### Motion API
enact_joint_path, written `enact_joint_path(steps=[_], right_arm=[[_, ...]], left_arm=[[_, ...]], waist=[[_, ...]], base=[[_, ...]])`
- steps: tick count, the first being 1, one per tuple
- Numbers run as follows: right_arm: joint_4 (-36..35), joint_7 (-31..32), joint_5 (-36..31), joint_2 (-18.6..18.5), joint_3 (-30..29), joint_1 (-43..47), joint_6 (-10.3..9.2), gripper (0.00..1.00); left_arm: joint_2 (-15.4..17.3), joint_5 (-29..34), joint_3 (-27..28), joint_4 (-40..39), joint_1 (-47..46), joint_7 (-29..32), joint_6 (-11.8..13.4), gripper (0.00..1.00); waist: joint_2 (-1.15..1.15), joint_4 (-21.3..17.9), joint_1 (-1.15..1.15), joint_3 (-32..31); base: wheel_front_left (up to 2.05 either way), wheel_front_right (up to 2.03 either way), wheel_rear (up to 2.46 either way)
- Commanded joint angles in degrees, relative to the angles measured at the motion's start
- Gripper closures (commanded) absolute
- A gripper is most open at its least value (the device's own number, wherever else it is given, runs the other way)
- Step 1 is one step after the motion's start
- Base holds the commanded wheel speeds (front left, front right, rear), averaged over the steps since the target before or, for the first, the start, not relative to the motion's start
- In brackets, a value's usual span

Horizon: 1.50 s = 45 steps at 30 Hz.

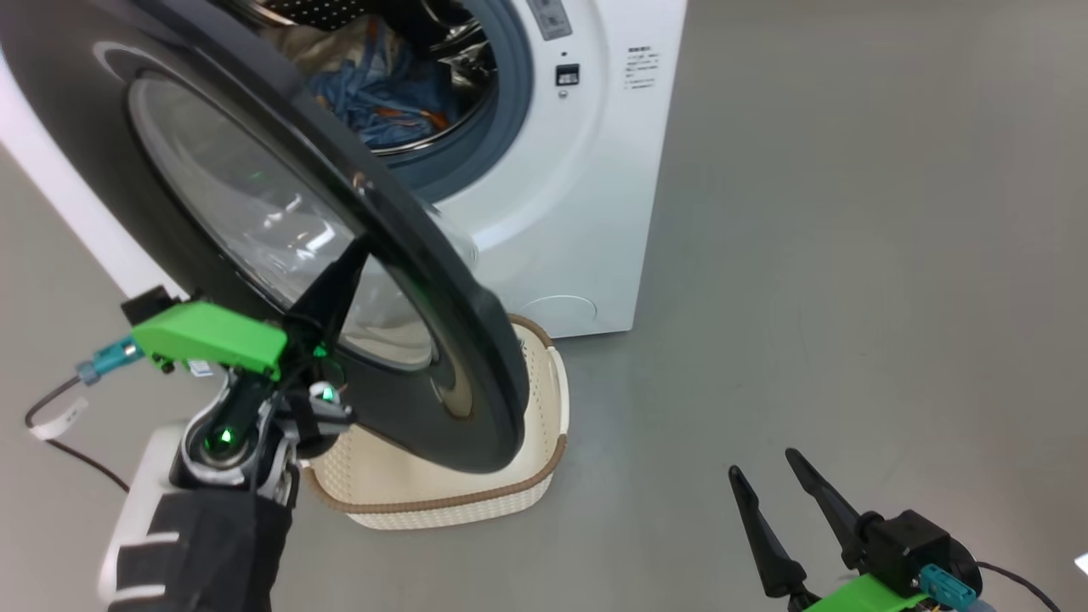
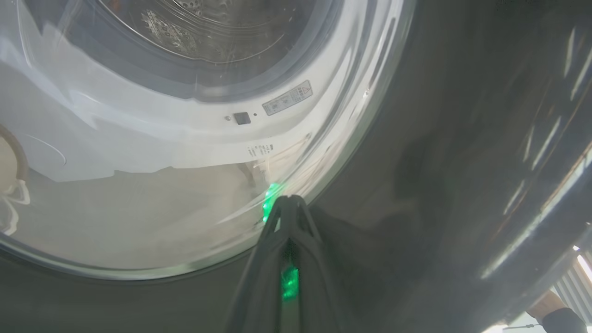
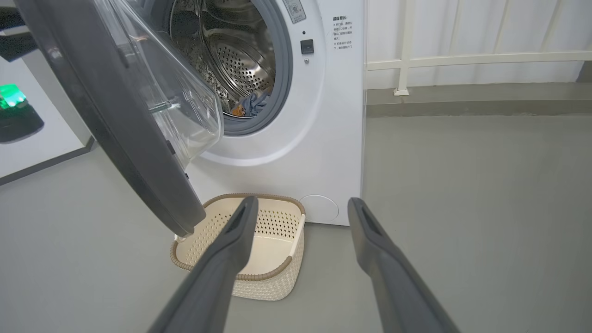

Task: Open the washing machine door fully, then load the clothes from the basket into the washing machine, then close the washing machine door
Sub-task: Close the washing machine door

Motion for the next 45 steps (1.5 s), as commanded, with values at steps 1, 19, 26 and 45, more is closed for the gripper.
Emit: enact_joint_path(steps=[1,19,26,45], right_arm=[[-1.07,-0.28,0.88,-0.15,1.8,-2.5,0.35,0.0],[-0.92,-0.28,0.81,0.27,3.25,-4.44,0.35,0.0],[-0.81,-0.28,0.5,0.3,3.97,-5.21,0.35,0.0],[-0.43,-0.28,0.3,0.42,4.03,-6.03,0.35,0.0]], left_arm=[[0.71,-0.52,0.4,-1.0,-4.31,-0.57,-0.63,1.0],[0.71,-0.01,-3.26,3.74,-12.9,-6.34,-0.64,1.0],[0.72,2.25,-3.37,7.79,-16.92,-8.61,-0.64,1.0],[1.23,2.66,-2.57,11.23,-18.82,-9.93,-0.65,1.0]], waist=[[0.0,-0.75,0.0,0.14],[0.0,-5.25,0.0,3.19],[0.0,-5.91,0.0,4.57],[0.0,-4.3,0.0,4.42]], base=[[0.0,0.0,0.0],[0.0,0.0,0.0],[0.0,0.0,0.0],[0.0,0.0,0.0]])
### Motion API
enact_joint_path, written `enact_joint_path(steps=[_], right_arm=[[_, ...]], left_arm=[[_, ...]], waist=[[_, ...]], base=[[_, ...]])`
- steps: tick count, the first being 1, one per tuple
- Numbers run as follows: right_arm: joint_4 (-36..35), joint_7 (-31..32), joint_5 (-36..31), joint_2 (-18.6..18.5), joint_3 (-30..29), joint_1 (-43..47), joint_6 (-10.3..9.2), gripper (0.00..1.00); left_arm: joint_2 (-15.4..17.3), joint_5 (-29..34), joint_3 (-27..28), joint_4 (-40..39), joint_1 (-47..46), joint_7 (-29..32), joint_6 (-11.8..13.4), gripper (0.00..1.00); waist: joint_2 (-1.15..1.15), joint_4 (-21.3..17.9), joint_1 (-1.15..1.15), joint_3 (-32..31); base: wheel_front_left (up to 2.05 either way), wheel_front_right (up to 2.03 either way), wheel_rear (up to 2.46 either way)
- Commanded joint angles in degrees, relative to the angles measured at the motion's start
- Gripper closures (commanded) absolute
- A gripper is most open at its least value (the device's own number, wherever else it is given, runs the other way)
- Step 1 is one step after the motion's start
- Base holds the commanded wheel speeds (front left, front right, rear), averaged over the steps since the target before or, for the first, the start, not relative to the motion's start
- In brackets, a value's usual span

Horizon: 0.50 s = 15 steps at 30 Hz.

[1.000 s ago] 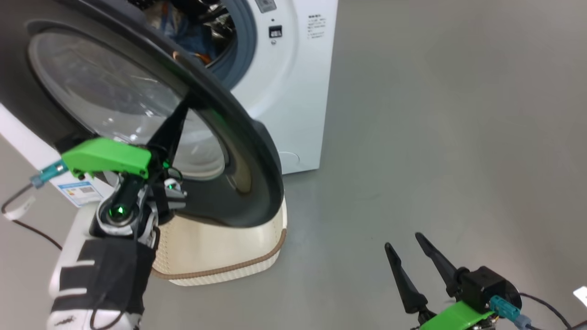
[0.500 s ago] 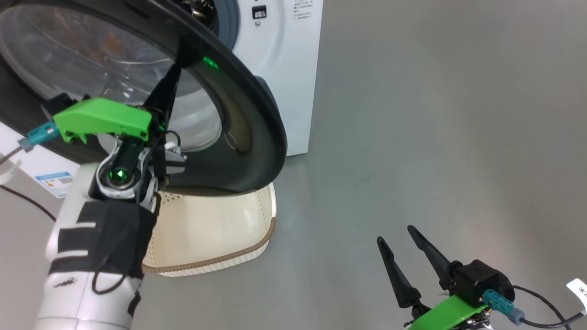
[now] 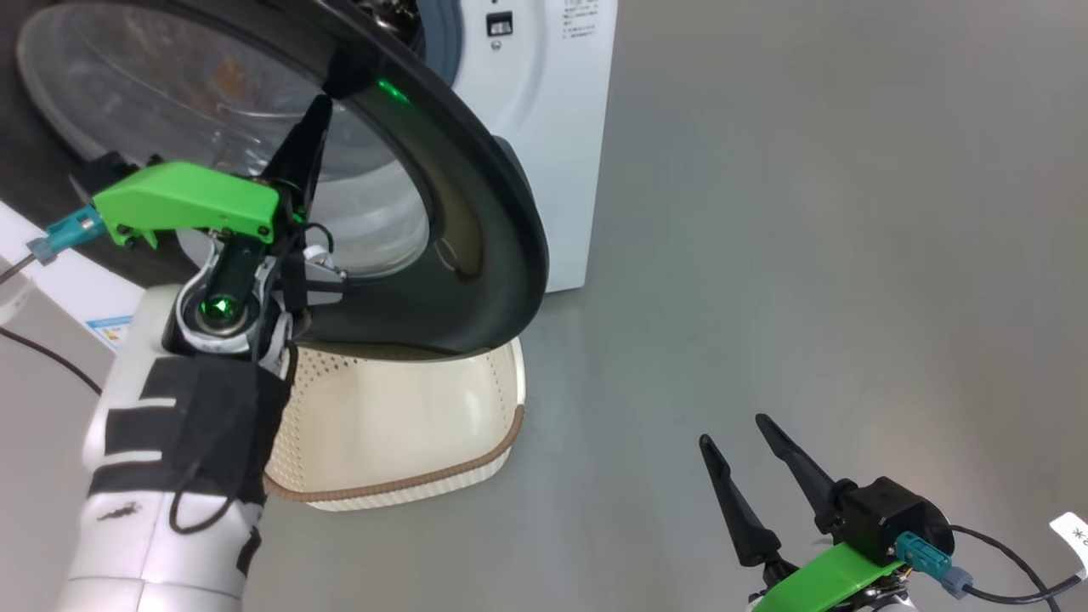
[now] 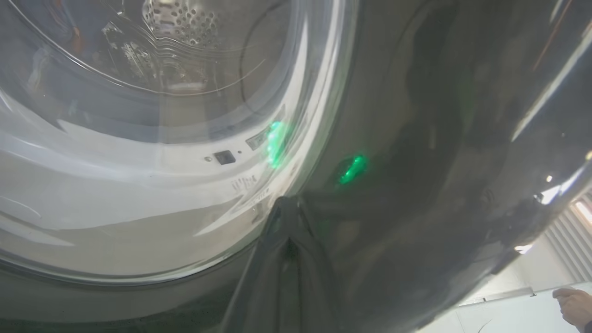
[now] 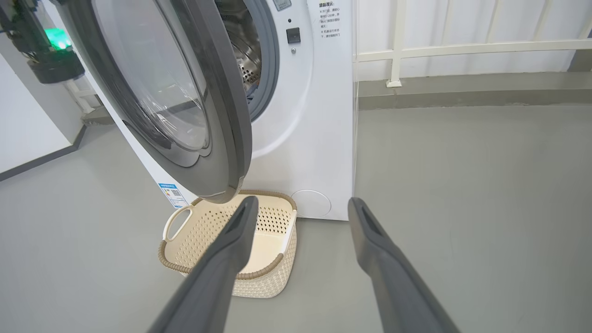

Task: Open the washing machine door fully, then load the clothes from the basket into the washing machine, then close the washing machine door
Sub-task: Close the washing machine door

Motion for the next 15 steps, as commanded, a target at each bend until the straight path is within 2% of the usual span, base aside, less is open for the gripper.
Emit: enact_joint_path(steps=[1,3,6,7,8,9,11,15], right_arm=[[-1.35,-0.28,-0.06,0.2,0.9,-1.33,0.35,0.0],[-1.41,-0.28,0.12,0.1,0.32,-0.93,0.35,0.0],[-1.44,-0.28,0.32,0.05,-0.2,-0.26,0.35,0.0],[-1.46,-0.28,0.38,0.05,-0.4,0.03,0.35,0.0],[-1.5,-0.28,0.43,0.06,-0.62,0.36,0.35,0.0],[-1.55,-0.28,0.47,0.07,-0.83,0.68,0.35,0.0],[-1.58,-0.28,0.52,0.08,-0.99,1.0,0.35,0.0],[-1.9,-0.28,0.79,0.12,-1.37,2.08,0.35,0.0]], left_arm=[[1.78,-0.09,1.24,-2.49,-0.22,0.06,-0.66,1.0],[3.01,1.7,0.46,-3.51,1.93,-0.73,-0.66,1.0],[4.22,4.33,-0.59,-5.13,4.53,-3.18,-0.66,0.56],[4.82,5.78,-1.34,-5.82,5.52,-4.26,-0.66,0.38],[5.45,7.52,-2.28,-6.54,6.61,-5.61,-0.66,0.08],[5.79,8.62,-2.99,-7.23,7.79,-6.71,-0.66,0.0],[6.22,9.62,-3.7,-8.04,8.96,-7.66,-0.66,0.0],[9.5,16.31,-7.92,-9.79,13.78,-12.0,-0.66,0.0]], waist=[[0.0,0.72,0.0,-0.78],[0.0,1.66,0.0,-1.82],[0.0,2.65,0.0,-3.04],[0.0,2.99,0.0,-3.51],[0.0,3.34,0.0,-3.97],[0.0,3.67,0.0,-4.41],[0.0,3.93,0.0,-4.88],[0.0,4.77,0.0,-6.66]], base=[[0.0,0.0,0.0],[0.0,0.0,0.0],[0.0,0.0,0.0],[0.0,0.0,0.0],[0.0,0.0,0.0],[0.0,0.0,0.0],[0.0,0.0,0.0],[0.0,0.0,0.0]])
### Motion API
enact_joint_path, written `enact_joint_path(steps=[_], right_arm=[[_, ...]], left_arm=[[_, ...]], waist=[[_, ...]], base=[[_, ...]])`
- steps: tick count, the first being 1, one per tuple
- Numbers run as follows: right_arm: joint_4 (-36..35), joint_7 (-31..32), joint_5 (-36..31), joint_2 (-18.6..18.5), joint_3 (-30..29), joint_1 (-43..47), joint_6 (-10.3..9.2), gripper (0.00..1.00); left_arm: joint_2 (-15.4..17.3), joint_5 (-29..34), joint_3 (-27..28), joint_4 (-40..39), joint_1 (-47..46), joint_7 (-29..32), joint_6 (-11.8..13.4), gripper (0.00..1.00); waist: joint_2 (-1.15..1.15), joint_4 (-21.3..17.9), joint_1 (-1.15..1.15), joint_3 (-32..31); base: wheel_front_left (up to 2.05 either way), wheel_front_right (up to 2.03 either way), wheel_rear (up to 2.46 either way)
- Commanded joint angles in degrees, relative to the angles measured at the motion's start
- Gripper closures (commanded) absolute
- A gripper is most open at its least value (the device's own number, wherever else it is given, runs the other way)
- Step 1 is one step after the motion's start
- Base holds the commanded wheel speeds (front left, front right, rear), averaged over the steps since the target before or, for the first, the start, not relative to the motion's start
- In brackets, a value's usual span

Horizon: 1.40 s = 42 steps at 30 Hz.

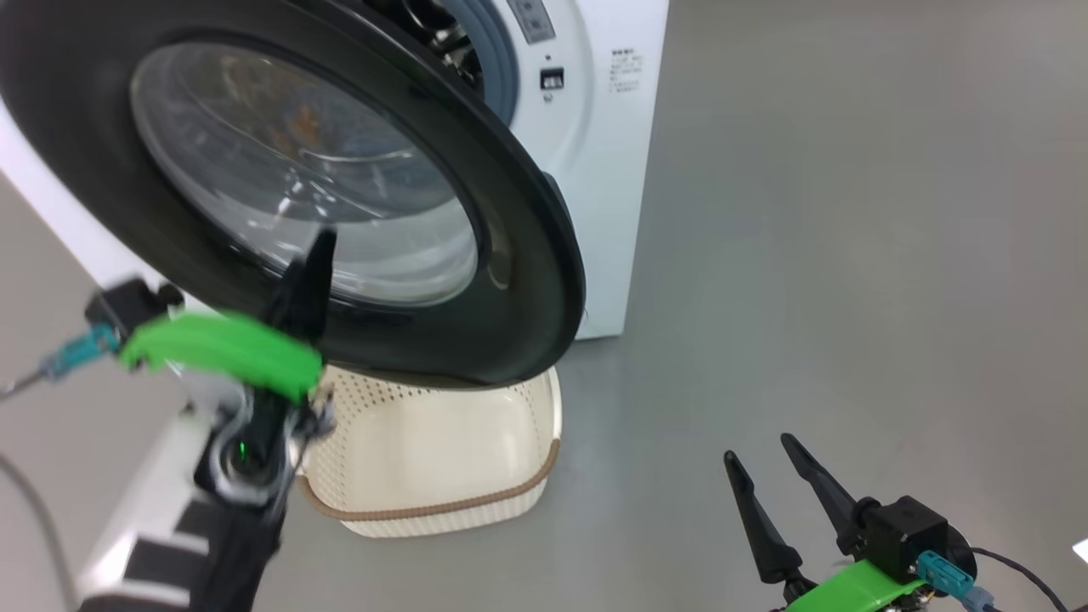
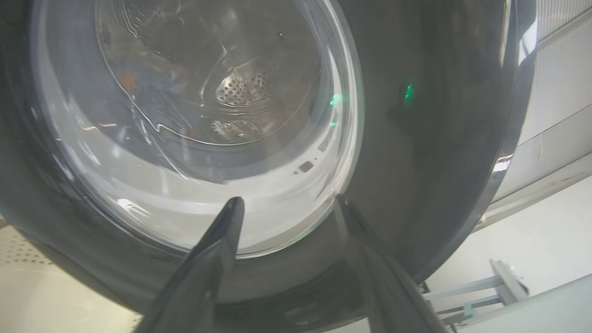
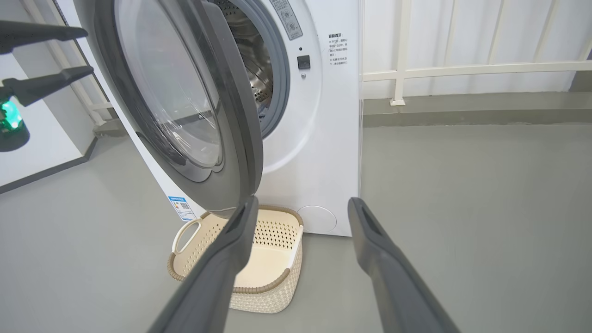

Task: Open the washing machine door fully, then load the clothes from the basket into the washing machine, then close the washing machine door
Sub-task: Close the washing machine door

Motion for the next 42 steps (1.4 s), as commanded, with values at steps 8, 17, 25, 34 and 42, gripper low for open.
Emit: enact_joint_path(steps=[8,17,25,34,42], right_arm=[[-2.6,-0.28,0.9,-0.29,-0.48,2.12,0.35,0.0],[-3.64,-0.28,0.77,-0.62,-1.41,2.94,0.35,0.0],[-3.74,-0.28,0.92,-1.05,-0.9,3.81,0.35,0.0],[-3.43,-0.28,1.17,-1.76,-0.41,4.05,0.35,0.0],[-3.59,-0.28,1.05,-1.63,-1.62,4.26,0.35,0.0]], left_arm=[[7.77,16.78,-3.73,-1.68,7.0,-10.44,4.39,0.0],[9.67,33.7,0.12,-8.24,16.51,-11.7,11.12,0.0],[6.75,47.78,9.56,-16.81,29.97,-11.72,14.12,0.0],[2.07,56.94,15.37,-20.01,38.92,-11.72,11.87,0.0],[-0.95,59.91,19.31,-19.92,40.69,-11.73,9.48,0.0]], waist=[[0.0,3.29,0.0,-3.55],[0.0,5.12,0.0,-4.71],[0.0,4.94,0.0,-6.47],[0.0,4.49,0.0,-7.03],[0.0,4.62,0.0,-7.15]], base=[[0.0,0.0,0.0],[0.0,0.0,0.0],[0.0,0.0,0.0],[0.0,0.0,0.0],[0.0,0.0,0.0]])
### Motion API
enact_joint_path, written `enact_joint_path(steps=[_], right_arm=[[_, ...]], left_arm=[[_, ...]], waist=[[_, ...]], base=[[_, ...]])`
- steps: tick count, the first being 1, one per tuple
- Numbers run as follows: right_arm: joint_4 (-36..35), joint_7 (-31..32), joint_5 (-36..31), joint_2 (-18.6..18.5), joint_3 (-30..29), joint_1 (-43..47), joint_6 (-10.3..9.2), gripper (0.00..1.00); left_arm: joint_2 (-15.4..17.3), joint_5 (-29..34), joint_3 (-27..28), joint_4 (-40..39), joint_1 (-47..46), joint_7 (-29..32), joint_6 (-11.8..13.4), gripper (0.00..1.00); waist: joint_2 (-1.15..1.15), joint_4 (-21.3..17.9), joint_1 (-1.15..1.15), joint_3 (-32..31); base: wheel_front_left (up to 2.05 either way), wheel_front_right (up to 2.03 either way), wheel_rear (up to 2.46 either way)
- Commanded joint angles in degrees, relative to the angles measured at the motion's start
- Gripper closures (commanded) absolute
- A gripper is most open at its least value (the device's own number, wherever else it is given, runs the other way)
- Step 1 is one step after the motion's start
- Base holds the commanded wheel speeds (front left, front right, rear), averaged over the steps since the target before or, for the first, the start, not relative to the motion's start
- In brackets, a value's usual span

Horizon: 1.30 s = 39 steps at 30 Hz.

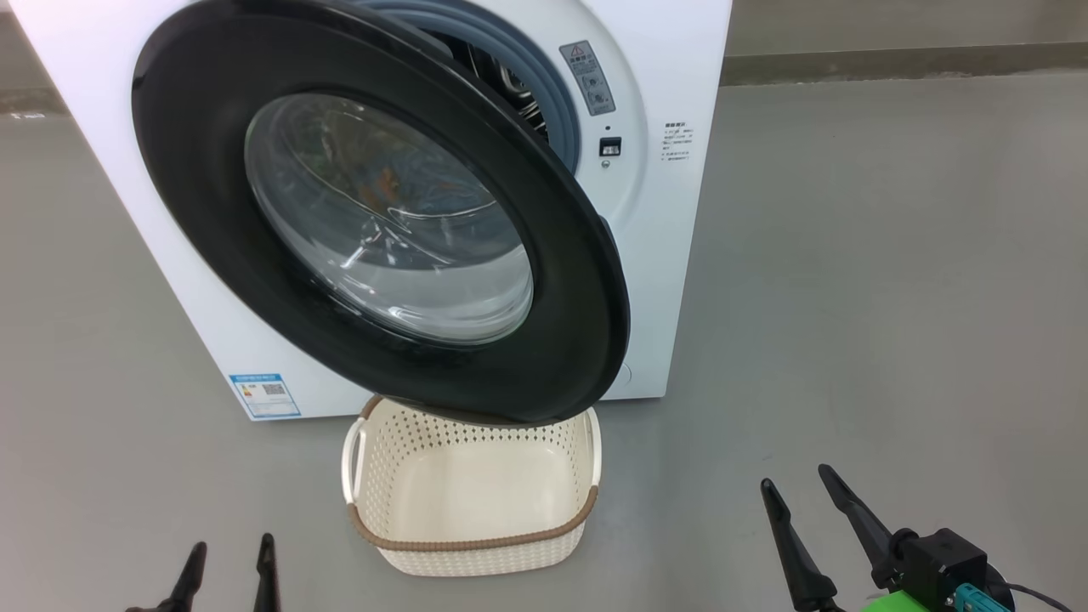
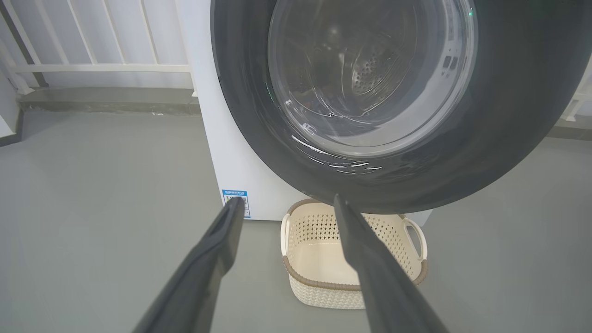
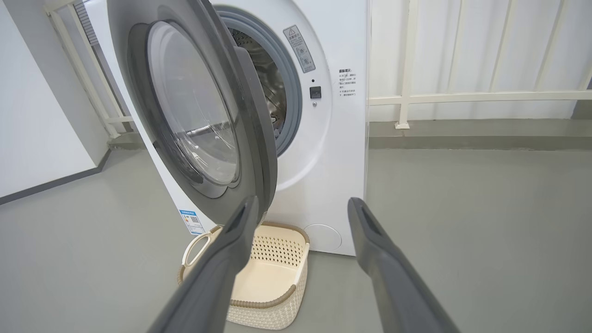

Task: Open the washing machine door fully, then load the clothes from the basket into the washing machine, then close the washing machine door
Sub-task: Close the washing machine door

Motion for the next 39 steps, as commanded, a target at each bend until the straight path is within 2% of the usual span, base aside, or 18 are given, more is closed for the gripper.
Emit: enact_joint_path(steps=[1,13,16,18,20,21,22,25,26,39], right_arm=[[-1.49,-0.28,-0.12,-0.41,1.06,-0.68,0.35,0.0],[-1.51,-0.28,-0.25,-0.31,0.64,-0.75,0.35,0.0],[-1.6,-0.28,-0.28,-0.16,0.41,-0.88,0.35,0.1],[-1.62,-0.28,-0.29,-0.11,0.35,-0.93,0.35,0.09],[-1.64,-0.28,-0.3,-0.1,0.29,-0.95,0.35,0.13],[-1.66,-0.28,-0.29,-0.09,0.24,-0.96,0.35,0.24],[-1.68,-0.28,-0.27,-0.09,0.21,-0.96,0.35,0.58],[-1.63,-0.28,-0.22,-0.08,0.29,-1.03,0.35,0.95],[-1.61,-0.28,-0.21,-0.1,0.3,-1.06,0.35,1.0],[-1.19,-0.28,0.18,0.2,0.09,-1.84,0.35,1.0]], left_arm=[[0.4,0.59,2.55,-1.32,-1.3,-0.76,-0.22,0.0],[-2.1,3.91,6.88,-1.02,-2.16,-0.76,-3.51,0.0],[-2.56,4.4,7.75,-1.12,-2.28,-0.76,-4.11,0.0],[-2.82,4.76,8.14,-0.98,-2.33,-0.76,-4.49,0.0],[-3.05,5.06,8.47,-0.83,-2.41,-0.76,-4.81,0.0],[-3.16,5.2,8.62,-0.78,-2.47,-0.76,-4.94,0.0],[-3.26,5.33,8.77,-0.73,-2.52,-0.76,-5.05,0.0],[-3.52,5.73,9.14,-0.65,-2.62,-0.76,-5.37,0.0],[-3.6,5.83,9.25,-0.63,-2.67,-0.76,-5.46,0.0],[-4.18,6.38,10.52,-0.8,-2.6,-0.76,-6.09,0.0]], waist=[[0.0,-0.06,0.0,-0.04],[0.0,-0.55,0.0,0.23],[0.0,-0.62,0.0,0.48],[0.0,-0.6,0.0,0.6],[0.0,-0.55,0.0,0.69],[0.0,-0.5,0.0,0.74],[0.0,-0.45,0.0,0.76],[0.0,-0.31,0.0,0.89],[0.0,-0.23,0.0,0.94],[0.0,0.36,0.0,1.45]], base=[[0.0,0.0,0.0],[0.0,0.0,0.0],[0.0,0.0,0.0],[0.0,0.0,0.0],[0.0,0.0,0.0],[0.0,0.0,0.0],[0.0,0.0,0.0],[0.0,0.0,0.0],[0.0,0.0,0.0],[0.0,0.0,0.0]])
